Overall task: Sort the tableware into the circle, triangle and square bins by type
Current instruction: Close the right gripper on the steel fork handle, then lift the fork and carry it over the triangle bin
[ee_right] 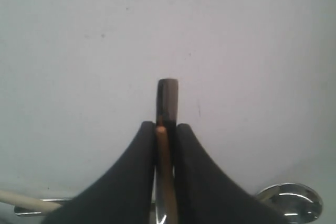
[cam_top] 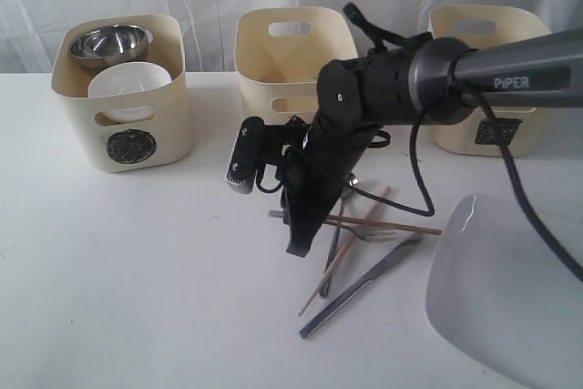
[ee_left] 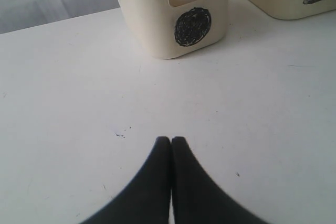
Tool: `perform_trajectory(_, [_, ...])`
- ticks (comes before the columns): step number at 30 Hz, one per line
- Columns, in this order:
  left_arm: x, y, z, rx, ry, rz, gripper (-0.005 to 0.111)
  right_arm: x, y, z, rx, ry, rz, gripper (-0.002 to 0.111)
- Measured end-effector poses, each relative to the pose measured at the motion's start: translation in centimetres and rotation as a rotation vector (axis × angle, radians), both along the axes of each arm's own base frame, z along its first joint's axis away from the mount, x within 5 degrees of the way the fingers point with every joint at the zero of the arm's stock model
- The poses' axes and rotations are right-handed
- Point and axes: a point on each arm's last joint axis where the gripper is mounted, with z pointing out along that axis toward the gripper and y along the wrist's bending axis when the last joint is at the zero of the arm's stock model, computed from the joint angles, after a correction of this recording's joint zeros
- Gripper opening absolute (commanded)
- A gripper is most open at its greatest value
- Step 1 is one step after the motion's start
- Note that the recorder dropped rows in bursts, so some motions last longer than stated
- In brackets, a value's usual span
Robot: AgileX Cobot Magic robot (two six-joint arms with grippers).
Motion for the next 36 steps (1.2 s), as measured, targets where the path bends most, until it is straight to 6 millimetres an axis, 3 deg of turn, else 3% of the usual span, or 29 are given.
perform_trajectory(20, [0.0, 0.0, 0.0, 0.000, 0.000, 0.000, 0.000, 0.4, 0.3, 8.0, 0.260, -0.307, -0.128, 0.000])
perform_trajectory(29, [0.0, 0.0, 0.0, 0.000, 0.000, 0.000, 0.000, 0.7, 0.2, 12.5, 0.530, -0.473, -0.315, 0.000])
perform_trajectory(36, [0.0, 0.0, 0.0, 0.000, 0.000, 0.000, 0.000, 0.9, 0.1, 13.2, 0.588, -0.513, -0.367, 0.000])
